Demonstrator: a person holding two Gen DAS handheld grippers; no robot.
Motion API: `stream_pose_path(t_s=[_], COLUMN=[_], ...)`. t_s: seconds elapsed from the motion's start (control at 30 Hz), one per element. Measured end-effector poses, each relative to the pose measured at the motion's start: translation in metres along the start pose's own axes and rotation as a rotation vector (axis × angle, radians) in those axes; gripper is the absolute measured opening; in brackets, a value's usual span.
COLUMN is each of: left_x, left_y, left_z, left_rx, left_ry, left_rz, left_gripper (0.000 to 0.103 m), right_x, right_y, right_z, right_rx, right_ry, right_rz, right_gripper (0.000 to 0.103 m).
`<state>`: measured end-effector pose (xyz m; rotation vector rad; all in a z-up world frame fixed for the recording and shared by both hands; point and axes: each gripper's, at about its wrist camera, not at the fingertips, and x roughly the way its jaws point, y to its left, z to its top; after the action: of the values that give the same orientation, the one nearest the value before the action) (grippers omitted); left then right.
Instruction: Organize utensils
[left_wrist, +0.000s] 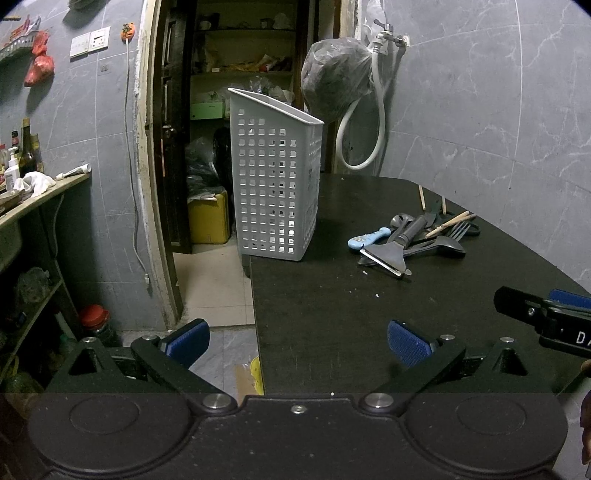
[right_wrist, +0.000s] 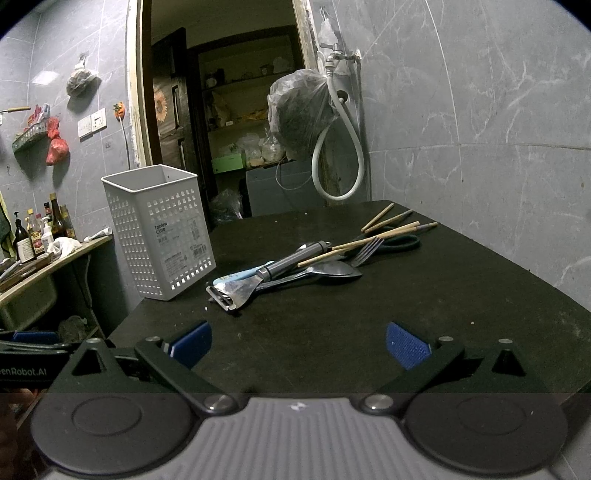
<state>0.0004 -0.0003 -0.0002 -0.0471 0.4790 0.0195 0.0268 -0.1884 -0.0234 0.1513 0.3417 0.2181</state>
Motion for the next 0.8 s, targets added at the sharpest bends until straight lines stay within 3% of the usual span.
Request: stream_pose_path(t_s=[0.57,0.8], left_x=[0.0,0.006], left_y=[0.0013,0.0073], left_z=[-0.0002,0.0083], left_rx=[0.001,0.021], left_ry=[-0.004,-0.041], left_rz=[0.009,0.037], left_gripper=[0.102,0.102], right_x=[0.0029,0.0087], right_y=[-0.0003,-0.0006], right_z=[-0.0017,-0.0002], right_rx=[-0.003,-0.029], right_ry=[0.009,0.014], right_rz=[0.0,-0.022], right_gripper=[0.103,0.103])
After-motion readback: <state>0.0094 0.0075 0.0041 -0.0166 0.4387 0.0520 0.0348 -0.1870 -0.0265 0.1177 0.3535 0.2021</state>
